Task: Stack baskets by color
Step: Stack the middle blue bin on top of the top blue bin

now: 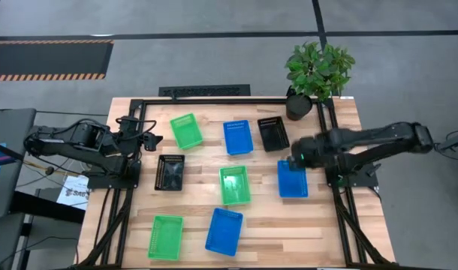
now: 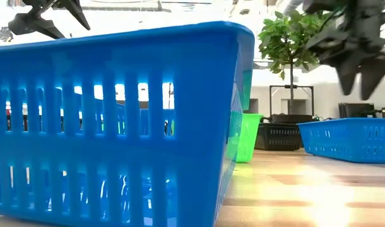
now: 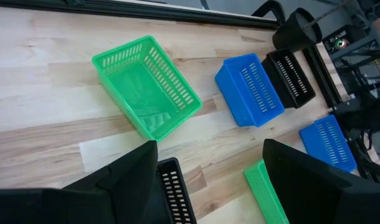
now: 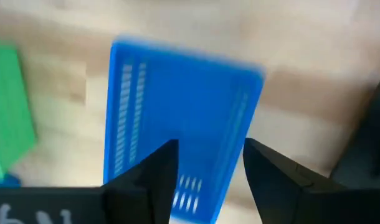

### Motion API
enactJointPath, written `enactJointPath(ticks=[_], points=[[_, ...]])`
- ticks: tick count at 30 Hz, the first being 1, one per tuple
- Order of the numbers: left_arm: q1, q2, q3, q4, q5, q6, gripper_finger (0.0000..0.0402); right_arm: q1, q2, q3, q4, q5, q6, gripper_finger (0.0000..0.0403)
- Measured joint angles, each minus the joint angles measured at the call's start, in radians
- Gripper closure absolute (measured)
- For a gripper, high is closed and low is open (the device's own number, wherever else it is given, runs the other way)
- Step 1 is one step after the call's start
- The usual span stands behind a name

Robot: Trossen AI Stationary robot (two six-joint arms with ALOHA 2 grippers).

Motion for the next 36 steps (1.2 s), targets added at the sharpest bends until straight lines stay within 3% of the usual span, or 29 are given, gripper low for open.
enactJointPath(ticks=[6, 12, 21, 29, 32, 36], points=[[0.0, 0.0, 0.0, 0.0, -0.001, 0.002, 0.0123, 0.298, 0.032, -0.001, -0.011, 0.085, 0.361, 0.0202], [0.0, 0.002, 0.0, 0.0, -0.007, 0.016, 0.0123, 0.452, 0.13, 0.0, -0.037, 0.106, 0.57, 0.0197], [0.0, 0.002, 0.0, -0.001, -0.021, 0.042, 0.0123, 0.469, 0.24, -0.014, 0.004, 0.109, 0.59, 0.0196], [0.0, 0.002, 0.0, 0.0, -0.021, 0.046, 0.0123, 0.469, 0.238, -0.171, 0.277, 0.108, 0.629, 0.0207], [0.0, 0.002, 0.0, 0.0, -0.021, 0.046, 0.0123, 0.469, 0.238, -0.178, 0.289, 0.106, 0.664, 0.0237], [0.0, 0.002, 0.0, -0.001, -0.016, 0.046, 0.0123, 0.47, 0.237, -0.178, 0.29, 0.099, 0.699, 0.0325]])
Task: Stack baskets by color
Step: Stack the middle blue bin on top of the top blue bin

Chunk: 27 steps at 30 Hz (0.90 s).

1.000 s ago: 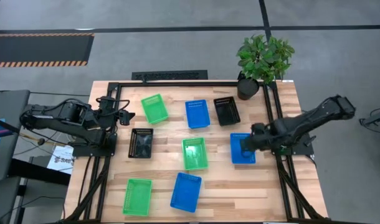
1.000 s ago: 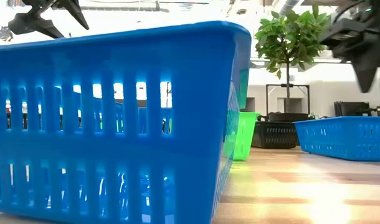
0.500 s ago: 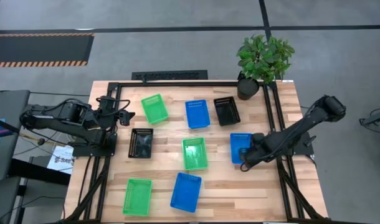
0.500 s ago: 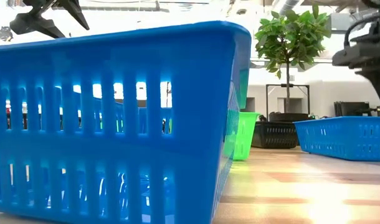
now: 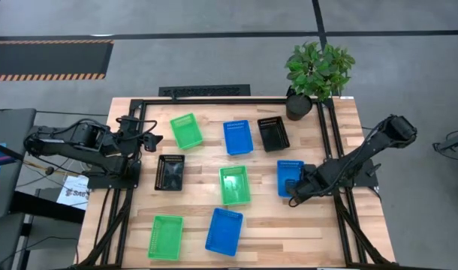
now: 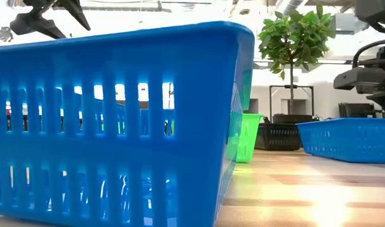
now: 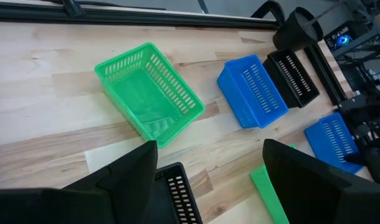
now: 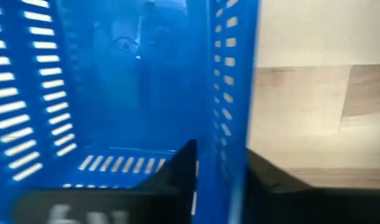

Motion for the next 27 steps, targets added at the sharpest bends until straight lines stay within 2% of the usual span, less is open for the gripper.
enactJointPath(ticks=[2, 3, 6, 10, 15, 19, 24, 27], points=[[0.0, 0.0, 0.0, 0.0, 0.001, 0.006, 0.0123, 0.0, 0.0, 0.0, 0.004, -0.007, -0.005, 0.0375], [0.0, 0.0, 0.0, 0.0, 0.001, 0.009, 0.0123, 0.0, -0.002, 0.001, 0.011, -0.007, -0.015, 0.0387], [0.0, 0.0, 0.0, 0.0, 0.001, 0.015, 0.0123, -0.006, -0.001, 0.022, 0.006, -0.006, -0.026, 0.0391], [0.0, 0.0, 0.0, 0.0, 0.001, 0.018, 0.0123, -0.025, -0.016, 0.123, -0.028, 0.028, -0.084, 0.0394], [0.0, 0.0, 0.0, -0.002, -0.005, 0.027, 0.0123, -0.086, -0.033, 0.326, -0.149, 0.204, -0.203, 0.0397], [0.0, 0.0, 0.0, -0.002, -0.01, 0.043, 0.0123, -0.25, -0.023, 0.425, -0.203, 0.227, -0.465, 0.0397], [0.0, 0.0, 0.0, -0.002, -0.014, 0.052, 0.0123, -0.503, 0.011, 0.434, -0.015, 0.203, -0.842, 0.0398], [0.0, 0.0, 0.0, -0.001, -0.015, 0.06, 0.0123, -0.631, 0.055, 0.433, 0.092, 0.145, -1.006, 0.0398]])
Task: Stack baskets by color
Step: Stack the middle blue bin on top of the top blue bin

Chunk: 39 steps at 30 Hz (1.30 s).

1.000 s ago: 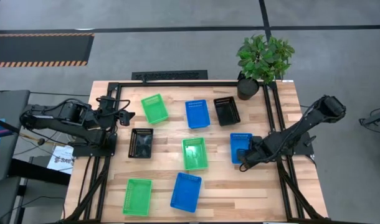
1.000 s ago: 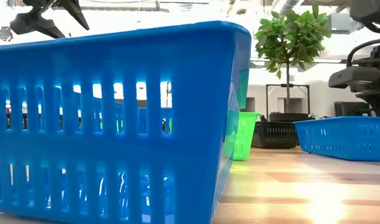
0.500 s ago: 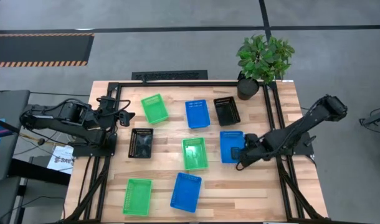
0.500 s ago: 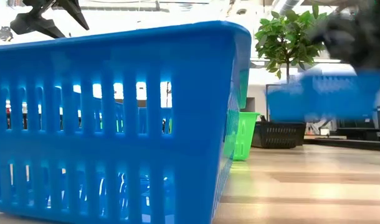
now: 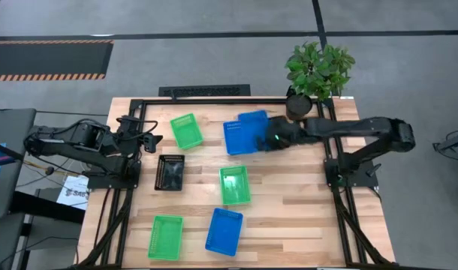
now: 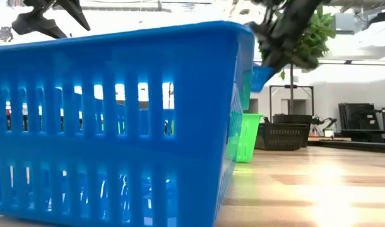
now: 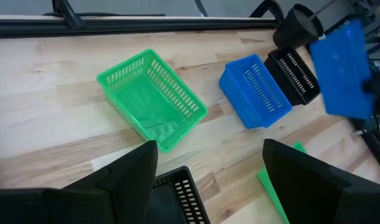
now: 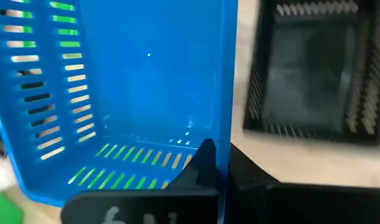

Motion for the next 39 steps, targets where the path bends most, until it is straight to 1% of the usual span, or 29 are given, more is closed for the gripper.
enactJointPath(ticks=[3, 6, 8, 11, 13, 17, 21, 25, 33, 39], points=[[0.0, 0.0, 0.0, -0.001, 0.0, 0.0, 0.0123, -0.098, 0.061, 0.001, 0.117, -0.087, -0.123, 0.0398], [0.0, 0.0, 0.0, -0.003, -0.001, 0.0, 0.0123, -0.157, 0.131, 0.0, 0.204, -0.184, -0.19, 0.0397], [0.0, 0.0, 0.0, -0.008, -0.002, 0.0, 0.0123, -0.171, 0.174, 0.0, 0.253, -0.22, -0.196, 0.0397], [0.0, 0.0, 0.0, -0.008, -0.025, 0.001, 0.0123, -0.174, 0.229, 0.0, 0.26, -0.244, -0.177, 0.0397], [0.0, 0.0, 0.0, -0.008, -0.042, 0.001, 0.0123, -0.168, 0.255, 0.0, 0.256, -0.249, -0.165, 0.0396], [0.0, 0.0, 0.0, -0.008, -0.045, 0.001, 0.0123, -0.153, 0.299, 0.0, 0.269, -0.25, -0.166, 0.0396], [0.0, 0.0, 0.0, -0.008, -0.043, -0.002, 0.0123, -0.159, 0.325, 0.0, 0.304, -0.251, -0.17, 0.0396], [0.0, 0.0, 0.0, -0.007, -0.042, -0.005, 0.0123, -0.163, 0.341, 0.0, 0.3, -0.246, -0.149, 0.0393], [0.0, 0.0, 0.0, -0.007, -0.042, -0.004, 0.0123, -0.149, 0.328, 0.0, 0.289, -0.266, -0.106, 0.0354], [0.0, 0.0, 0.0, -0.007, -0.043, 0.0, 0.0123, -0.148, 0.308, 0.008, 0.266, -0.226, -0.081, 0.0338]])
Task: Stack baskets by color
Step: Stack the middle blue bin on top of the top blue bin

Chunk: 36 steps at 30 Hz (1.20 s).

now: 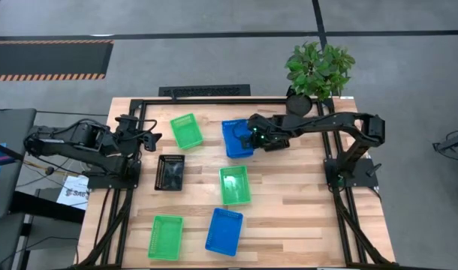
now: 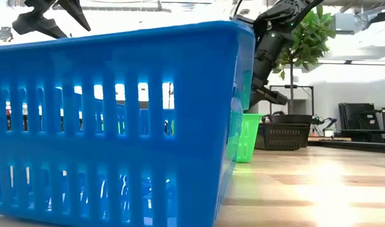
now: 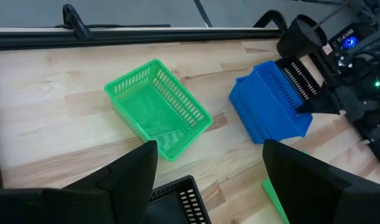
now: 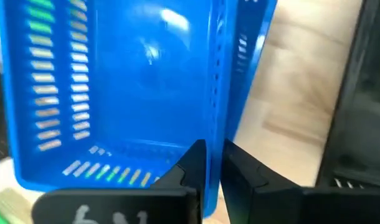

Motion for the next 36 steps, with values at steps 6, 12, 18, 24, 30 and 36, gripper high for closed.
enactJointPath(ticks=[6, 12, 18, 24, 30, 36], points=[[0.0, 0.0, 0.0, 0.0, -0.004, 0.006, 0.0123, 0.0, 0.001, 0.034, -0.072, 0.017, -0.019, 0.0336], [0.0, 0.0, 0.0, 0.0, -0.009, 0.007, 0.0123, 0.0, 0.003, 0.033, -0.079, 0.042, -0.026, 0.0336], [0.0, 0.0, 0.0, 0.0, -0.01, 0.007, 0.0123, 0.0, -0.004, 0.033, 0.042, 0.036, -0.093, 0.033], [0.0, 0.0, 0.0, 0.0, -0.01, 0.004, 0.0123, 0.033, -0.011, 0.12, 0.128, 0.063, -0.185, 0.0312], [0.0, 0.0, 0.0, 0.001, -0.01, 0.001, 0.0123, 0.032, 0.022, 0.16, 0.1, 0.093, -0.215, 0.0262], [0.0, 0.0, 0.0, 0.0, -0.008, 0.002, 0.0123, 0.033, 0.086, 0.187, 0.107, 0.088, -0.206, 0.02]])
